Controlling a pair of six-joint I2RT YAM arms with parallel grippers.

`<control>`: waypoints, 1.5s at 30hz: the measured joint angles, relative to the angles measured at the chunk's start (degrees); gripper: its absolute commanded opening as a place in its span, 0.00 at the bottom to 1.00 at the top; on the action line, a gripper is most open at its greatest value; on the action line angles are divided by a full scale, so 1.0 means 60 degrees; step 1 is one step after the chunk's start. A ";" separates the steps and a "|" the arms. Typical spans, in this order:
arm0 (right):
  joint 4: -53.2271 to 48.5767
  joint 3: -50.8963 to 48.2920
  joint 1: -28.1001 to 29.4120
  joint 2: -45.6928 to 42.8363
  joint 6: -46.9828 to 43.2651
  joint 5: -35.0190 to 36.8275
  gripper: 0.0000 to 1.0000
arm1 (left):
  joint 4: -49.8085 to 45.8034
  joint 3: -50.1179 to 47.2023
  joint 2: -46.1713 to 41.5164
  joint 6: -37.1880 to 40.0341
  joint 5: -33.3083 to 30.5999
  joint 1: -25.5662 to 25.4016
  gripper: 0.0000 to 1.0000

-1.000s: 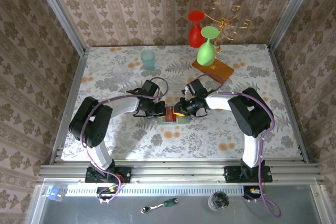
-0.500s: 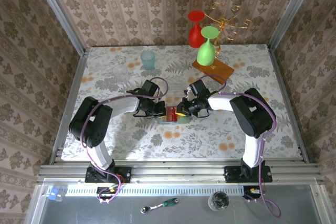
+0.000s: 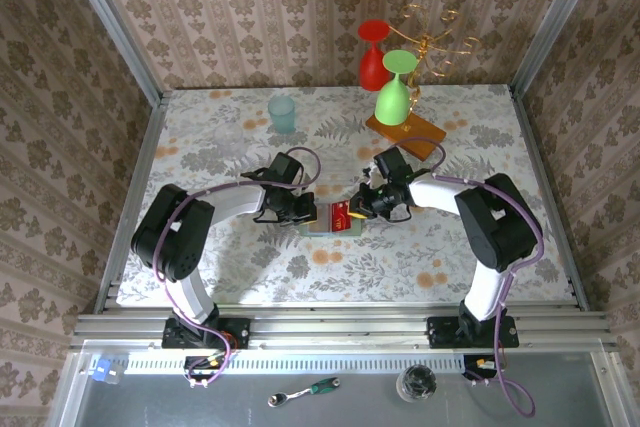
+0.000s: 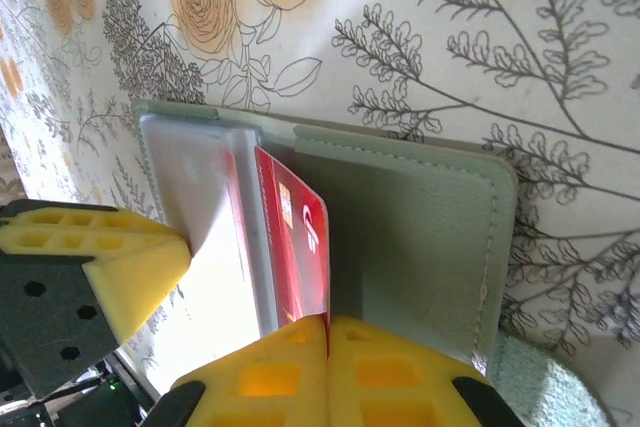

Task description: Take the credit cards out of the card holder

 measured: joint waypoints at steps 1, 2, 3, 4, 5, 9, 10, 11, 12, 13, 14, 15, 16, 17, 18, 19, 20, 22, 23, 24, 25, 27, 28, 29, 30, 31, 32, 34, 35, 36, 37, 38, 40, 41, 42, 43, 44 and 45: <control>-0.0055 0.0000 0.0004 -0.0051 -0.0025 0.0004 0.07 | 0.0015 0.0000 -0.0004 -0.0004 0.0000 0.0000 0.02; -0.0076 0.0004 0.0018 -0.0095 -0.0029 0.0007 0.07 | 0.0018 0.0000 0.0000 0.0000 -0.0004 0.0000 0.02; -0.0091 0.0015 0.0040 -0.0124 -0.0029 0.0018 0.07 | 0.0018 0.0000 0.0000 -0.0004 -0.0004 0.0000 0.02; -0.0160 0.0066 0.0084 -0.0138 -0.0029 0.0036 0.07 | 0.0018 0.0000 0.0000 -0.0004 0.0000 0.0000 0.02; -0.0229 0.0127 0.0138 -0.0138 -0.0029 0.0066 0.07 | 0.0018 0.0000 0.0000 0.0000 0.0000 0.0000 0.02; -0.0382 0.0372 0.0357 -0.0138 -0.0022 0.0244 0.07 | 0.0022 0.0000 -0.0004 -0.0004 0.0000 0.0000 0.02; -0.0444 0.0444 0.0415 -0.0138 -0.0018 0.0295 0.07 | 0.0025 0.0000 -0.0004 -0.0011 0.0004 0.0000 0.02; -0.0525 0.0535 0.0484 -0.0138 -0.0015 0.0393 0.07 | 0.0040 0.0000 -0.0004 -0.0018 0.0004 0.0000 0.03; -0.0583 0.0590 0.0528 -0.0138 -0.0018 0.0455 0.08 | 0.0047 -0.0007 -0.0018 -0.0044 0.0004 0.0000 0.04; -0.0656 0.0663 0.0586 -0.0138 -0.0015 0.0506 0.10 | 0.0055 -0.0033 -0.0055 -0.0066 0.0000 0.0000 0.06; -0.0732 0.0732 0.0627 -0.0138 0.0007 0.0543 0.10 | 0.0066 -0.0080 -0.0120 -0.0080 -0.0004 0.0004 0.06; -0.0776 0.0780 0.0656 -0.0138 0.0025 0.0576 0.11 | 0.0073 -0.0142 -0.0204 -0.0091 -0.0004 0.0025 0.07; -0.0838 0.0849 0.0699 -0.0135 0.0051 0.0616 0.12 | 0.0076 -0.0211 -0.0317 -0.0109 -0.0004 0.0047 0.07; -0.0889 0.0907 0.0732 -0.0131 0.0087 0.0648 0.12 | 0.0076 -0.0288 -0.0455 -0.0113 -0.0007 0.0076 0.07; -0.0936 0.0962 0.0765 -0.0124 0.0120 0.0674 0.13 | 0.0084 -0.0346 -0.0568 -0.0117 -0.0004 0.0127 0.08; -0.0980 0.1024 0.0798 -0.0106 0.0153 0.0688 0.13 | 0.0087 -0.0404 -0.0699 -0.0117 -0.0007 0.0189 0.08; -0.1009 0.1075 0.0831 -0.0080 0.0164 0.0707 0.14 | 0.0102 -0.0474 -0.0834 -0.0117 -0.0011 0.0262 0.09; -0.1067 0.1155 0.0892 -0.0029 0.0193 0.0725 0.14 | 0.0120 -0.0612 -0.1064 -0.0117 -0.0033 0.0390 0.10; -0.1093 0.1188 0.0929 -0.0007 0.0197 0.0750 0.14 | 0.0120 -0.0688 -0.1162 -0.0113 -0.0055 0.0452 0.10; -0.1122 0.1206 0.0962 0.0007 0.0197 0.0783 0.14 | 0.0127 -0.0754 -0.1242 -0.0113 -0.0076 0.0510 0.10; -0.1155 0.1209 0.0987 0.0015 0.0200 0.0809 0.14 | 0.0131 -0.0816 -0.1297 -0.0109 -0.0091 0.0557 0.10; -0.1264 0.1239 0.1020 0.0026 0.0200 0.0900 0.14 | 0.0189 -0.0954 -0.1308 -0.0109 -0.0084 0.0634 0.10; -0.1304 0.1253 0.1027 0.0029 0.0200 0.0940 0.14 | 0.0215 -0.1038 -0.1308 -0.0109 -0.0084 0.0652 0.10; -0.1333 0.1257 0.1031 0.0029 0.0200 0.0969 0.13 | 0.0237 -0.1118 -0.1308 -0.0109 -0.0076 0.0685 0.10; -0.1359 0.1260 0.1045 0.0029 0.0200 0.1002 0.13 | 0.0266 -0.1173 -0.1308 -0.0109 -0.0069 0.0692 0.10; -0.1402 0.1268 0.1053 0.0029 0.0204 0.1049 0.12 | 0.0313 -0.1217 -0.1293 -0.0109 -0.0040 0.0699 0.10; -0.1450 0.1275 0.1060 0.0029 0.0204 0.1096 0.11 | 0.0368 -0.1246 -0.1271 -0.0109 -0.0007 0.0699 0.10; -0.1526 0.1290 0.1060 0.0029 0.0208 0.1188 0.11 | 0.0503 -0.1268 -0.1184 -0.0109 0.0069 0.0696 0.10; -0.1545 0.1293 0.1064 0.0029 0.0211 0.1213 0.10 | 0.0583 -0.1279 -0.1133 -0.0113 0.0109 0.0696 0.10; -0.1548 0.1293 0.1064 0.0029 0.0219 0.1224 0.10 | 0.0630 -0.1297 -0.1096 -0.0109 0.0146 0.0696 0.10; -0.1548 0.1293 0.1071 0.0029 0.0229 0.1231 0.10 | 0.0692 -0.1315 -0.1056 -0.0109 0.0182 0.0696 0.10; -0.1548 0.1293 0.1075 0.0029 0.0229 0.1257 0.09 | 0.0721 -0.1326 -0.1020 -0.0109 0.0208 0.0696 0.10; -0.1555 0.1297 0.1078 0.0029 0.0229 0.1290 0.09 | 0.0794 -0.1370 -0.0998 -0.0109 0.0251 0.0696 0.10; -0.1581 0.1311 0.1078 0.0029 0.0229 0.1297 0.09 | 0.0809 -0.1384 -0.0998 -0.0113 0.0255 0.0696 0.10; -0.1603 0.1326 0.1078 0.0029 0.0226 0.1308 0.08 | 0.0816 -0.1388 -0.0998 -0.0113 0.0266 0.0696 0.10; -0.1668 0.1370 0.1078 0.0029 0.0226 0.1351 0.08 | 0.0845 -0.1388 -0.0994 -0.0109 0.0280 0.0696 0.10; -0.1759 0.1421 0.1082 0.0029 0.0211 0.1402 0.08 | 0.0892 -0.1388 -0.0994 -0.0109 0.0288 0.0696 0.10; -0.1832 0.1475 0.1082 0.0029 0.0193 0.1450 0.07 | 0.0922 -0.1388 -0.0994 -0.0113 0.0291 0.0696 0.10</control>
